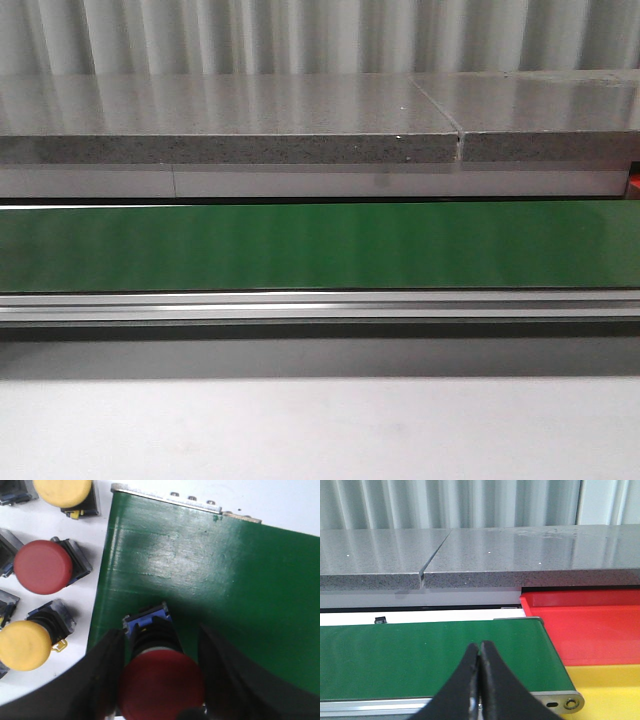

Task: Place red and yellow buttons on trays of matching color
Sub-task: 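Carry the red button onto the green belt and open the left gripper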

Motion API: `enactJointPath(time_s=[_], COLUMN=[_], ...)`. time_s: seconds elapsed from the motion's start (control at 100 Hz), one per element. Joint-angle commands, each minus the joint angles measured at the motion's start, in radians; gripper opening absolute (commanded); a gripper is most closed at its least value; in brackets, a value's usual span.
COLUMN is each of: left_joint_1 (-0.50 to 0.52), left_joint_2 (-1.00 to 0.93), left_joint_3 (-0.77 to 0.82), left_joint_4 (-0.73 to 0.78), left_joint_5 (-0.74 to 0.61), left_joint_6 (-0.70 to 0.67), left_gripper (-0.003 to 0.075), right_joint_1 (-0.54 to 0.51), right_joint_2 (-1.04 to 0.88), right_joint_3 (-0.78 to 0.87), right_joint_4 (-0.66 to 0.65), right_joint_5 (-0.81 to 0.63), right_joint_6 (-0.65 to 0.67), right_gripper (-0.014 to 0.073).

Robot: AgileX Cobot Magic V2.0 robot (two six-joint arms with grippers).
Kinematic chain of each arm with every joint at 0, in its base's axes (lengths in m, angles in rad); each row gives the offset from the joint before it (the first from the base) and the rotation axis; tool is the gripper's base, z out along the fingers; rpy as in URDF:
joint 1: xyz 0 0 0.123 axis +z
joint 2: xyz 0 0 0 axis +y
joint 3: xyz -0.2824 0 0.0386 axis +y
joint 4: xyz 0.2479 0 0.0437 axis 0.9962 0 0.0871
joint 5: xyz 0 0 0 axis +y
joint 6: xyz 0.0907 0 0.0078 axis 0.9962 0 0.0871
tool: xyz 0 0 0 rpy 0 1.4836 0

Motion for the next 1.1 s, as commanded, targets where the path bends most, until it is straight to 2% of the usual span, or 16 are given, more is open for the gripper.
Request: enactJointPath(time_s=[0.0, 0.11, 0.18, 0.29, 0.35, 0.53, 0.84, 1.09], left_joint_1=[-0.007, -0.007, -0.007, -0.007, -0.007, -0.007, 0.008, 0.102], left_joint_2=[-0.029, -0.022, -0.017, -0.013, -0.013, -0.016, -0.018, -0.018], left_joint_3=[-0.037, -0.038, -0.040, -0.040, -0.040, -0.067, -0.127, -0.127], left_joint_4=[-0.009, -0.011, -0.017, -0.030, -0.034, -0.043, -0.035, -0.042], left_joint_5=[-0.014, -0.014, -0.016, -0.022, -0.034, -0.052, -0.005, 0.048], left_joint_6=[-0.001, -0.001, -0.001, -0.001, -0.001, -0.001, -0.001, -0.001], left_gripper=[0.0148, 0.0197, 0.0286, 0.0467, 0.0509, 0.0514, 0.0514, 0.0514], right_joint_1=[-0.003, -0.003, -0.003, -0.003, -0.003, -0.003, -0.003, -0.003], right_joint_2=[-0.020, -0.020, -0.020, -0.020, -0.020, -0.020, -0.020, -0.020], right_joint_3=[-0.019, -0.019, -0.019, -0.019, -0.019, -0.019, -0.019, -0.019], right_joint_4=[-0.005, -0.005, -0.005, -0.005, -0.005, -0.005, -0.005, -0.005], right_joint_5=[-0.077, -0.077, -0.077, -0.077, -0.077, -0.077, -0.077, -0.077], right_joint_6=[-0.003, -0.003, -0.003, -0.003, -0.003, -0.003, -0.003, -0.003], right_gripper=[-0.0071, -0.0071, -0.0071, -0.0071, -0.0071, -0.0071, -0.0071, -0.0071])
